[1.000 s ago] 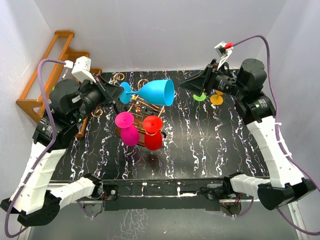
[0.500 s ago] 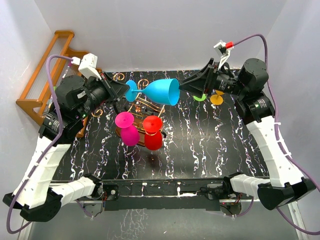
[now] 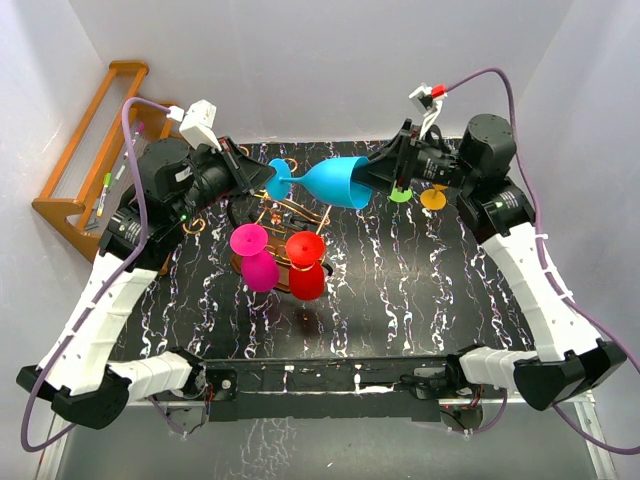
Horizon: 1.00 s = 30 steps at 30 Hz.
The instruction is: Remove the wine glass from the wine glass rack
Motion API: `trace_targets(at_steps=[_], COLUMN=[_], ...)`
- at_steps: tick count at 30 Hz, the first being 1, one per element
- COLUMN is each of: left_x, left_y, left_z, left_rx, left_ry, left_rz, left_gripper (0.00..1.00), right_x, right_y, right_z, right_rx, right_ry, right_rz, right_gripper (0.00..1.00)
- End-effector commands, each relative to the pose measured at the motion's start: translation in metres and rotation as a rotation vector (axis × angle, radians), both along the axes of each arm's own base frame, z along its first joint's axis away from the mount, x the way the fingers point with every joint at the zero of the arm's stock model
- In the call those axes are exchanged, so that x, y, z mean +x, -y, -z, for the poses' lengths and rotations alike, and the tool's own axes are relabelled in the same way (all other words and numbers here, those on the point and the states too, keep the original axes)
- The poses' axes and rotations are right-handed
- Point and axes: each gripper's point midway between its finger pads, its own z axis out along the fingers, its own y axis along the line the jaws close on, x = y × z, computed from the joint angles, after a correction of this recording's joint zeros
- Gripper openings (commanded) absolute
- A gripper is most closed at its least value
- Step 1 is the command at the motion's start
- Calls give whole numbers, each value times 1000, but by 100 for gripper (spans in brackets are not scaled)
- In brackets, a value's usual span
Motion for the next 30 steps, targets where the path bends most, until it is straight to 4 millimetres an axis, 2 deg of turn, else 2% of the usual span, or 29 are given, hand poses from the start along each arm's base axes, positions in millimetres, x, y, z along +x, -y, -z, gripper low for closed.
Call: trace_targets(at_steps=[1,3,4,5,8,10,13,16,19,21,25,30], left_x=[-2,-1,1,2,7,10,10,6,-2,-5,-11,-15], left_y=[6,5,3,1,-17,-32,-60,-80,-90,-92,-93,-94], left_z=[-20,-19,-17,-16,-7,0,6,7,4,4,10,26], left_rx=[-46,-37,-30,-19,35,77,124,153,159,162,198,265], left_ry=[47,45,41,37,12,-8,-17,-9,15,19,-2,-54], left_rz=[35,28,16,1,-92,-169,-301,-384,-404,-402,-382,-358], left_gripper=[0,0,0,0,36,50,58,59,58,58,56,56], right_x=[2,5,11,13,23,35,46,60,82,98,120,138], right_y=[-5,-6,-3,-1,13,31,57,87,116,129,140,158], right_z=[-11,-9,-8,-8,-13,-18,-23,-20,8,35,86,140], right_rx=[-5,-14,-21,-28,-43,-57,-84,-134,-269,-367,-495,-607], right_ry=[53,45,41,34,42,46,54,43,-38,-112,-229,-331], right_rz=[27,42,78,101,232,370,548,732,910,972,1005,1033], right_gripper=[40,11,8,8,8,8,8,8,8,8,8,8])
